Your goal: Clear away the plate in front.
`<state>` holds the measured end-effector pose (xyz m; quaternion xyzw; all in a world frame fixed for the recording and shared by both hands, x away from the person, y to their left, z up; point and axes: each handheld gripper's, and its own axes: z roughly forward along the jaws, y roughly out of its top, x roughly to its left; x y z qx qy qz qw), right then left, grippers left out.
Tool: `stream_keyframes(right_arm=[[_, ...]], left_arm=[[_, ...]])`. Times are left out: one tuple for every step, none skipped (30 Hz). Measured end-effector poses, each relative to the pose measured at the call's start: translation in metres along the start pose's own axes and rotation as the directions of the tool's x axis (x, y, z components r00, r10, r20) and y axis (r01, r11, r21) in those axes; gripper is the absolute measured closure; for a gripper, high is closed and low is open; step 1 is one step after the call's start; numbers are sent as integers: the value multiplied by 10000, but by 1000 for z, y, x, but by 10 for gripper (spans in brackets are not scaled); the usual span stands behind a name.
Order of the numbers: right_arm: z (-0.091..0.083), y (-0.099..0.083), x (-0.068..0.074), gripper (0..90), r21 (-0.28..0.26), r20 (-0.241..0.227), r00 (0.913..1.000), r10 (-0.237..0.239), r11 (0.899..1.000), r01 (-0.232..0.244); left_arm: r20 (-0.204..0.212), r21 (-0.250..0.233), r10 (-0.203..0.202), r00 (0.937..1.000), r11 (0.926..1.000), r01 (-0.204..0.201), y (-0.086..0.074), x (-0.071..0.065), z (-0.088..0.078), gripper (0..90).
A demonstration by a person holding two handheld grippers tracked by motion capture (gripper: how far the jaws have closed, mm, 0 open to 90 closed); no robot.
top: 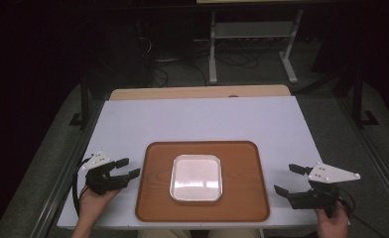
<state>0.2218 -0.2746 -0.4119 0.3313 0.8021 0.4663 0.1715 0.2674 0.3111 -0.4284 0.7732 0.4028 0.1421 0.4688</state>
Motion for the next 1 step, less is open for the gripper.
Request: stream_keyframes(right_arm=[[0,0,0,128,-3,2,10000,-4,10000,4]], left_arm=[[20,-28,-23,10000,10000,23,0,0,0,340]])
